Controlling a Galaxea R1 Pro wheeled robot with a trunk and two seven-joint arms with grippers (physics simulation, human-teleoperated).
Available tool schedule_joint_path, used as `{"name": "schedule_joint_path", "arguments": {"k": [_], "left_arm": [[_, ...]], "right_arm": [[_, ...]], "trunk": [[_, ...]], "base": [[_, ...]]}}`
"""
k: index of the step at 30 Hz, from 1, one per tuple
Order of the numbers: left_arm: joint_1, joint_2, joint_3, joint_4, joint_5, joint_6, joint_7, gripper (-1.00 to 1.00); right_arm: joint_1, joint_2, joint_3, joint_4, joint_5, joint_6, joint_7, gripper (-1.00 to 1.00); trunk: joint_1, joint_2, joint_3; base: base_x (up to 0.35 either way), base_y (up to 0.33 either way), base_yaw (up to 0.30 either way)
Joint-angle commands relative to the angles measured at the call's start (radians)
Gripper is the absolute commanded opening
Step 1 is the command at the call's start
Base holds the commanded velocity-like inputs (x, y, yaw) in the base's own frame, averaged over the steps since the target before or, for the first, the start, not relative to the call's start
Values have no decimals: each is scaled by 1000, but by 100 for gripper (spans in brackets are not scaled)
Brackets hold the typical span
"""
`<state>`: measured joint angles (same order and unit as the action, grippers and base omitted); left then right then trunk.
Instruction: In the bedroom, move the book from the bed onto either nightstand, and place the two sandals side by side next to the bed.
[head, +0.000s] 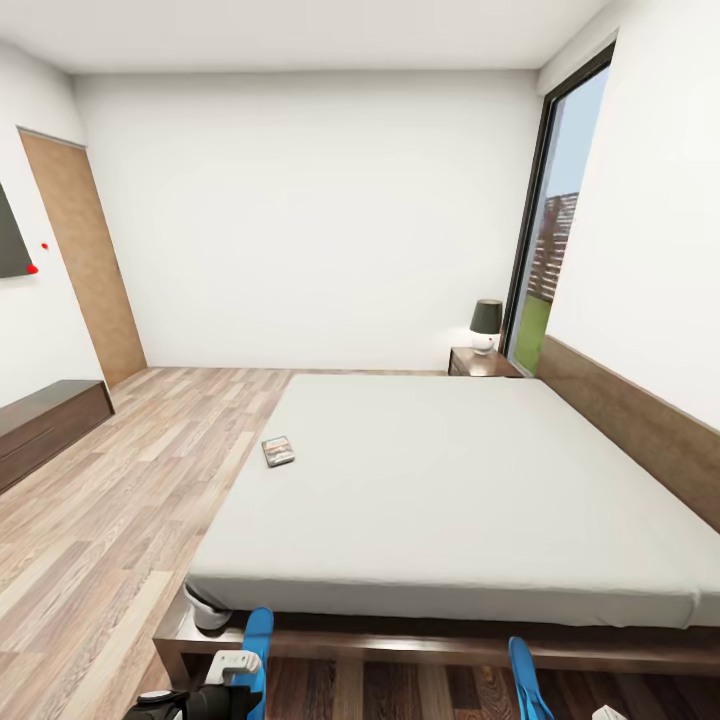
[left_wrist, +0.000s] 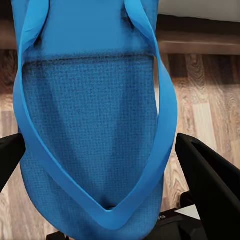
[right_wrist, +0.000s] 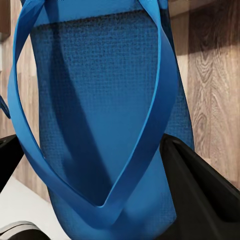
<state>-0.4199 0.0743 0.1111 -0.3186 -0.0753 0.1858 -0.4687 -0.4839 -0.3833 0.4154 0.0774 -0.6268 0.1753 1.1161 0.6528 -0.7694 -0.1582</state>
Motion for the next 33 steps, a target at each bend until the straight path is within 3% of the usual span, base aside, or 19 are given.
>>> {"name": "schedule_joint_path", "arguments": {"k": [1, 7, 33], "left_arm": [[0, -1, 9, -2, -8, 8, -7, -100], [0, -1, 9, -2, -8, 8, -7, -100], [0, -1, 7, -2, -9, 7, -7, -100]], "right_arm": [[-2, 0, 6, 2, -11, 9, 4, -100], [-1, -1, 6, 2, -11, -32, 4, -100], [-1, -2, 6, 2, -11, -35, 3, -100]], "trunk": [[4, -9, -5], [27, -51, -24], [127, -233, -105]], "base": [[0, 0, 0], [0, 0, 0], [0, 0, 0]]}}
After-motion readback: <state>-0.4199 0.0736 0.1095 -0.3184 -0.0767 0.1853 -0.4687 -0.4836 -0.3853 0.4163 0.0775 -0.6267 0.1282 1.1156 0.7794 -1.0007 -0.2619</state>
